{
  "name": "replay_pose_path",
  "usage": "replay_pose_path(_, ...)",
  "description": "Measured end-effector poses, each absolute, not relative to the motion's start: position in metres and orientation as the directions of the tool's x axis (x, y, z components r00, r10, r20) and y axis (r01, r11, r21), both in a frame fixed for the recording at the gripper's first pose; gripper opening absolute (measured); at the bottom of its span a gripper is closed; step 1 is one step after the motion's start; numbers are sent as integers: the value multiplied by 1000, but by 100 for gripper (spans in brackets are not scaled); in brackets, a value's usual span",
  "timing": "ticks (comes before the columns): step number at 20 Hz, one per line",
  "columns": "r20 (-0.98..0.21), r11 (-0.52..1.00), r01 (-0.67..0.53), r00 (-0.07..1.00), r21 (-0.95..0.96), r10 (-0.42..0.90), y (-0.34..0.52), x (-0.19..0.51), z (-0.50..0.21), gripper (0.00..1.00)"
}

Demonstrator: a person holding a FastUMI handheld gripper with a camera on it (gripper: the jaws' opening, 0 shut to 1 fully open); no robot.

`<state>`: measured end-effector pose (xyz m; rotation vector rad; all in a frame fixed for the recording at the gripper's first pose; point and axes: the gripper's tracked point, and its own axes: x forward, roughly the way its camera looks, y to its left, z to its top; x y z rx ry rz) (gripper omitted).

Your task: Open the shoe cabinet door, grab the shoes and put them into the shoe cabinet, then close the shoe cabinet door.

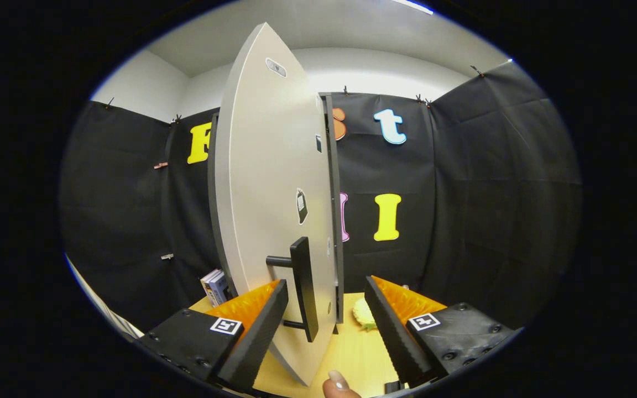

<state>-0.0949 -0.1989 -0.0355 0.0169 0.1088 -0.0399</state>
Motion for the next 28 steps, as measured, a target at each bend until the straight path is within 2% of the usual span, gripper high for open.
replay_pose_path(9,-117,1000,13,993,11,-11,-105,-49,-53,94)
replay_pose_path(12,-119,1000,-21,993,8,22,-74,-35,-57,98)
replay_pose_path(17,-114,999,-54,992,-3,53,-40,-16,-60,98)
replay_pose_path(28,-92,1000,-26,995,-8,25,-35,-4,-49,98)
